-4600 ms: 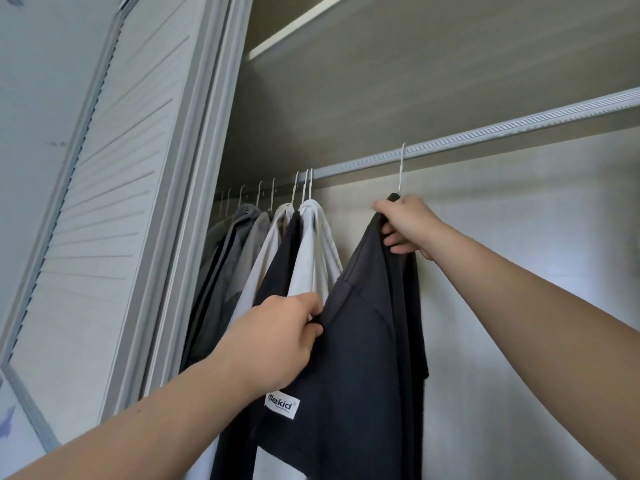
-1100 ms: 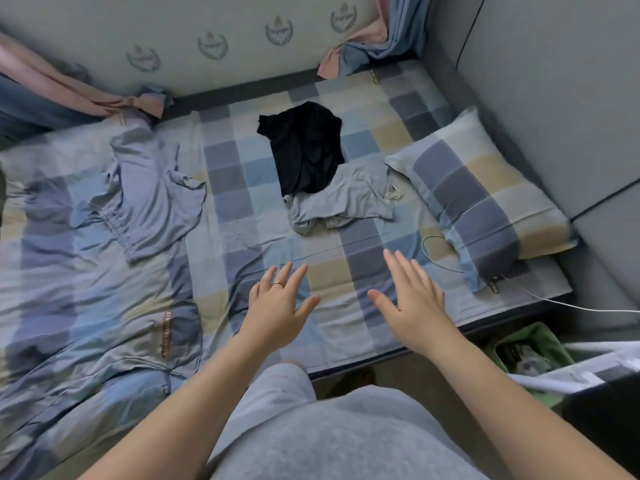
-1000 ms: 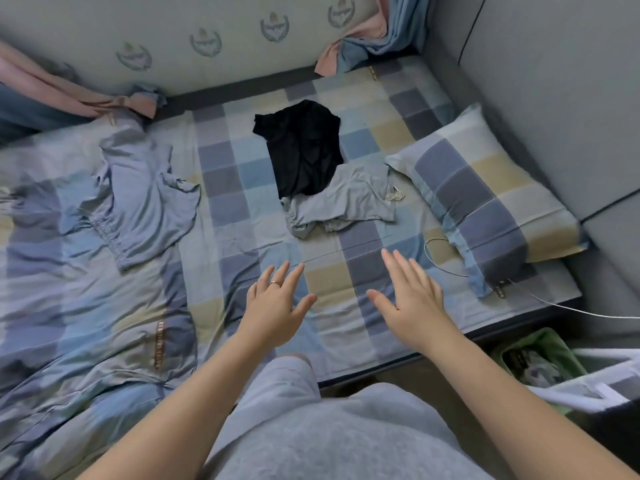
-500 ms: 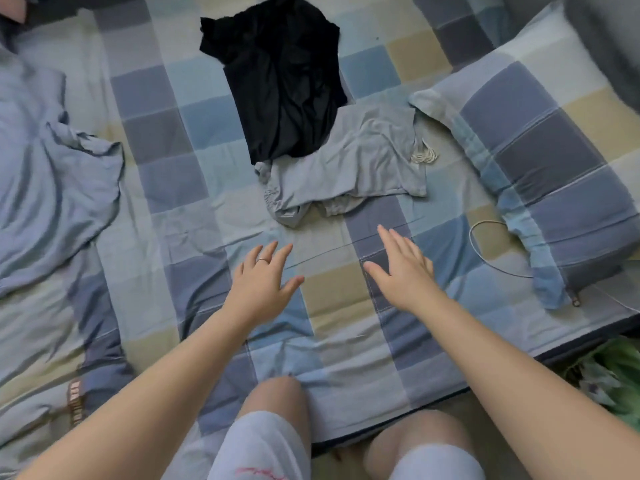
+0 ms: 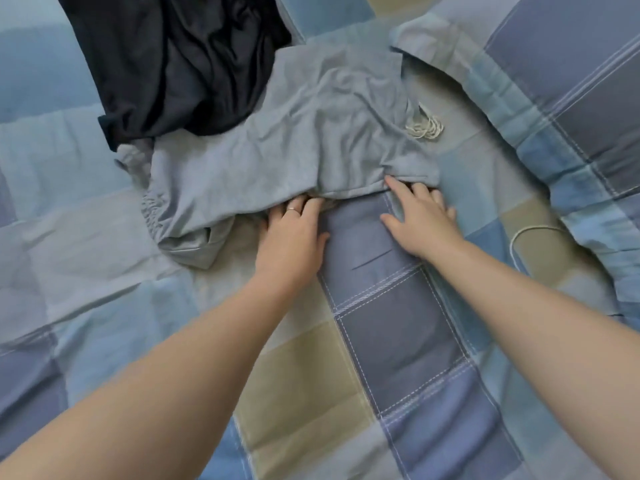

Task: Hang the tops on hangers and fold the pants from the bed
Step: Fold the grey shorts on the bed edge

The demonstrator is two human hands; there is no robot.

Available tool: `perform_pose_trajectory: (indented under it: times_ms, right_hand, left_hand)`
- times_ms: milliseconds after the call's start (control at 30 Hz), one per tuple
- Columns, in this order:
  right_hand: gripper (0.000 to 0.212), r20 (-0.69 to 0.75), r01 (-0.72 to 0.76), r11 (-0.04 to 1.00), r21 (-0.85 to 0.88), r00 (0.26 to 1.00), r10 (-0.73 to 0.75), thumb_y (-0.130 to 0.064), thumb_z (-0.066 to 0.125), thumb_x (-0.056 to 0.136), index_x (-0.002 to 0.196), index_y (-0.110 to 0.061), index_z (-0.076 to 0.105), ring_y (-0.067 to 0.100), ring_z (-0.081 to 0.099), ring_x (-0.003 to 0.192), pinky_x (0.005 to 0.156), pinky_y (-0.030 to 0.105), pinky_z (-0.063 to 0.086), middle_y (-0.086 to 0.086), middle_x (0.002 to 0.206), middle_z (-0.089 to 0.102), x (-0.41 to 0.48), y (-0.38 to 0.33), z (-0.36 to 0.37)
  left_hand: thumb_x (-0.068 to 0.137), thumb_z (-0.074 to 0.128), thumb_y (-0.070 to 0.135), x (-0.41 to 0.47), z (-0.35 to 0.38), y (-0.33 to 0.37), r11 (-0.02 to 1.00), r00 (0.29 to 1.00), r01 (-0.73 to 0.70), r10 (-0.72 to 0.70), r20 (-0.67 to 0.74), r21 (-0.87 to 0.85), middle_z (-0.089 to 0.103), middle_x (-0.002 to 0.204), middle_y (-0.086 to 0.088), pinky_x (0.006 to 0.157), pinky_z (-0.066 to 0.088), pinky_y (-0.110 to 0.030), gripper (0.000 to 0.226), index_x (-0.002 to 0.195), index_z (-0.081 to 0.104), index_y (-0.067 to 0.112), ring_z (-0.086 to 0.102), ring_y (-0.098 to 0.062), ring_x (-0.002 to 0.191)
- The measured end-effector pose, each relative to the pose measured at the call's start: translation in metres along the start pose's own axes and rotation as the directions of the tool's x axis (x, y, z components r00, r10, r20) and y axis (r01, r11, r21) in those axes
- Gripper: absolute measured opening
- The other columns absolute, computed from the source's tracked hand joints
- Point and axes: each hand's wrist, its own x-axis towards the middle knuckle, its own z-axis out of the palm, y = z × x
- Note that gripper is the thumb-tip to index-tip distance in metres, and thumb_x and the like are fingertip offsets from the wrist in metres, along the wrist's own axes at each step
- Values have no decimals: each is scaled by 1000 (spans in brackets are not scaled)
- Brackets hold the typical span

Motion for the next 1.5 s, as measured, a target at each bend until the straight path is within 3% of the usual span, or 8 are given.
perform_pose_trajectory:
  times_ms: [200,433,567,933,1100,1200,1333,1500]
  right_hand:
    - [57,-65,-50,997,50,996,54,-58,47,97,151,-51,28,37,33,139,109,65,26,1,156,36,25,-19,9]
    - [27,-193,32,969,244,981,17,-15,62,95,121,-14,71,32,57,123,100,41,47,7,130,67,0,-24,-19]
    - [26,-141,14,926,377,989,42,3,57,91,111,-2,73,31,60,116,100,31,41,16,121,68,-59,-26,-18]
    - [10,26,20,848,530,999,-40,-7,77,84,92,-1,74,35,53,111,98,36,41,15,112,63,-300,-38,-95]
    - [9,-96,240,837,491,970,-221,-16,77,85,90,-8,74,28,34,140,111,28,20,4,143,53,-388,-42,-192]
    - [6,-84,334,830,446,939,-333,-22,71,90,94,-18,71,22,52,126,110,38,27,-3,117,68,-424,-46,-251]
    - [7,-37,391,770,504,901,-433,-19,63,94,99,-16,68,27,61,95,89,44,47,2,94,71,-466,-51,-316]
    - [5,-95,455,695,557,866,-491,-13,58,98,98,-14,63,10,59,78,72,35,43,-7,83,65,-516,-56,-369]
  left_hand:
    - [97,56,23,18,17,4,963,952,251,-264,-157,-96,55,134,-21,105,32,-50,42,137,50,13,43,-39,130]
    - [98,50,15,-13,-20,3,971,971,236,-234,46,-39,59,121,-10,87,41,-46,14,110,56,17,53,-37,114]
    - [99,46,19,-81,-34,-10,958,938,271,-285,200,91,54,122,-2,85,35,-42,13,109,54,20,48,-31,111]
    - [98,55,33,-279,-132,35,911,758,407,-374,535,61,50,141,-1,99,38,-46,31,129,54,27,47,-30,127]
    - [90,71,32,-344,-214,129,889,913,366,-286,292,-275,48,141,-5,99,44,-45,61,144,43,24,50,-29,124]
    - [84,77,23,-362,-260,183,861,967,252,-242,80,-443,50,138,-4,98,45,-42,69,144,43,22,51,-25,119]
    - [91,66,19,-375,-312,225,846,973,202,-231,2,-493,60,124,-7,90,47,-42,40,131,58,19,56,-28,112]
    - [100,55,14,-413,-372,241,787,949,217,-308,-63,-578,64,80,-4,74,45,-40,10,92,61,13,55,-25,77]
